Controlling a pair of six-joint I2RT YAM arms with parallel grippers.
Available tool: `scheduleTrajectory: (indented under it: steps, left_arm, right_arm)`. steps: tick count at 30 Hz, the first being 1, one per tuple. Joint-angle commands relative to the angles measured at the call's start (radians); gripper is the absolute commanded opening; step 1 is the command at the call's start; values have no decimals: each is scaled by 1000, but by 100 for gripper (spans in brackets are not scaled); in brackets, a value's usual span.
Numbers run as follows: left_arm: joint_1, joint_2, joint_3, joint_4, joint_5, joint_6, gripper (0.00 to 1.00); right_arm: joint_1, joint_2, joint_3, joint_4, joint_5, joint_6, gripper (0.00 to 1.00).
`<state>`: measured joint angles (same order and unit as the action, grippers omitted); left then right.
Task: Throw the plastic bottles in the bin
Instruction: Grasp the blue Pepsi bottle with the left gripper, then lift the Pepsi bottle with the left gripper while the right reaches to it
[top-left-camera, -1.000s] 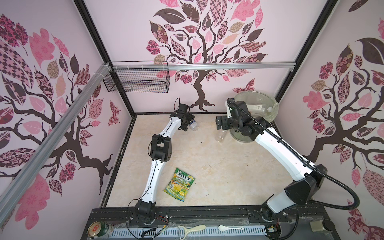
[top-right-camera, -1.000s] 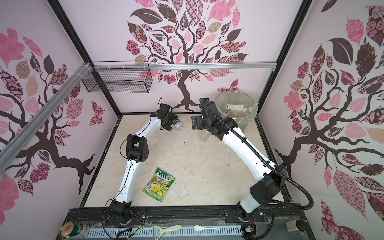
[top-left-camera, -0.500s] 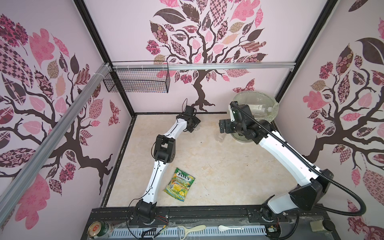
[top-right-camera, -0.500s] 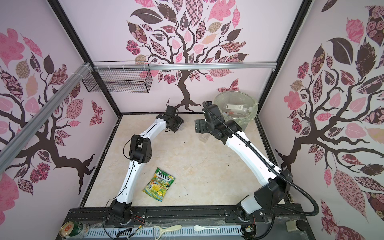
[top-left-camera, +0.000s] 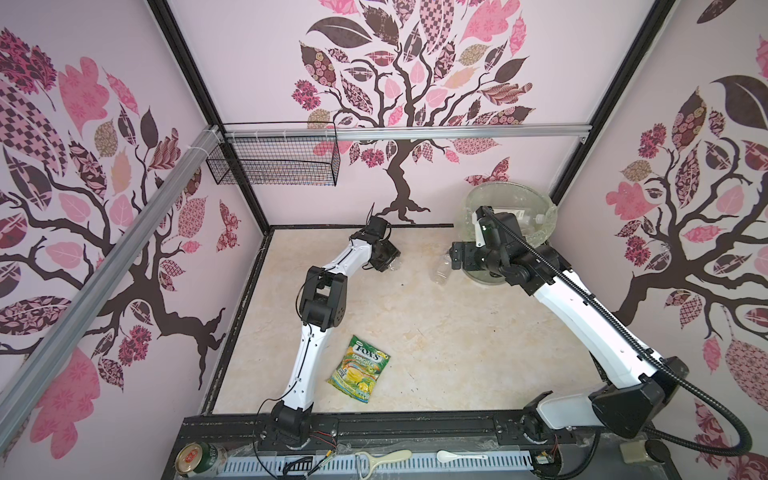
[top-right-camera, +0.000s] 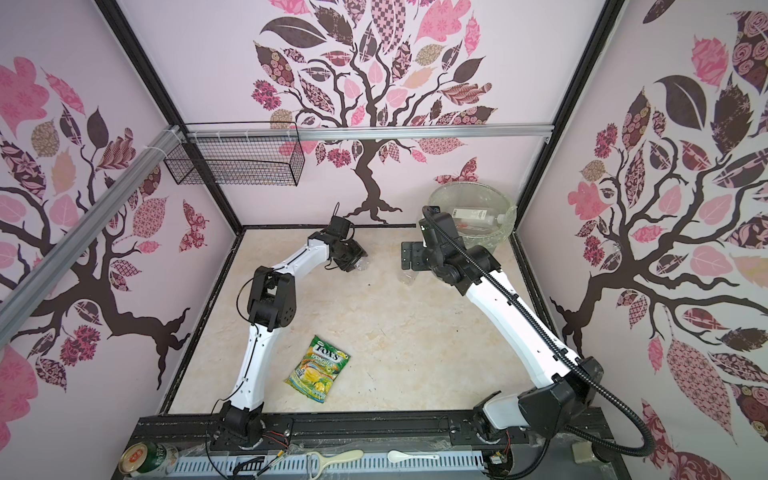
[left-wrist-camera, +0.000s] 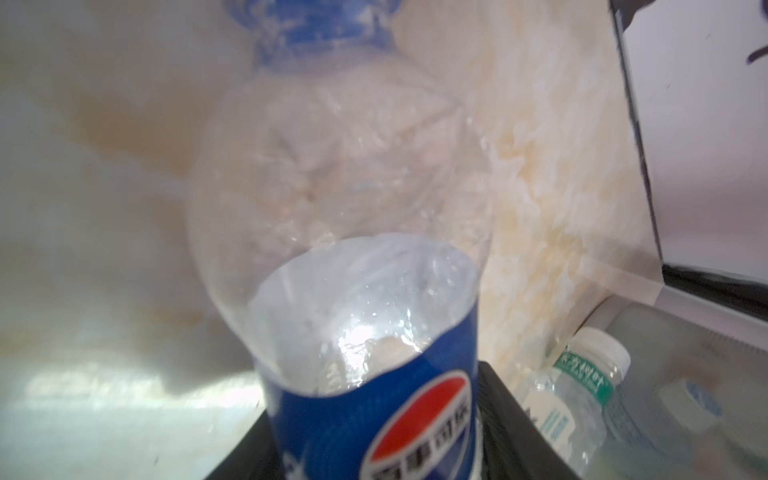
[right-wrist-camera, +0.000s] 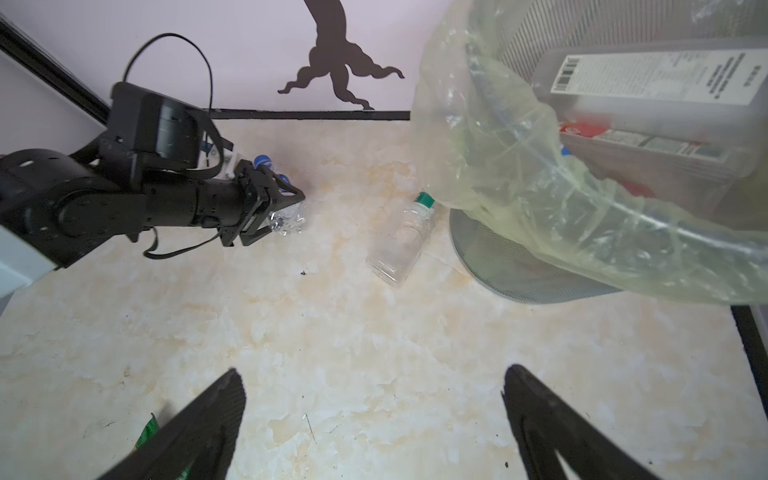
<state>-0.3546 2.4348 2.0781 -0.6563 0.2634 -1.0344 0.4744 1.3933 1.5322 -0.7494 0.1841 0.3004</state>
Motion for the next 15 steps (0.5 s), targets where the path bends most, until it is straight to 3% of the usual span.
scheduleTrajectory:
  steps: [1, 6, 11, 15]
  left_arm:
    - [-18, -165, -150, 77, 63, 41, 50]
    - [-32, -412, -407, 139, 124, 168, 50]
    - [-56, -624, -559, 24, 167, 396, 50]
    - [-69, -786, -695, -20, 153, 497, 51]
  right_arm:
    - [-30, -24, 22, -53, -78, 36, 99]
    - [-30, -15, 41, -71, -141, 98, 100]
    - [-24, 26, 69, -43, -279, 190, 99]
    - [-24, 50, 99, -23, -327, 228, 100]
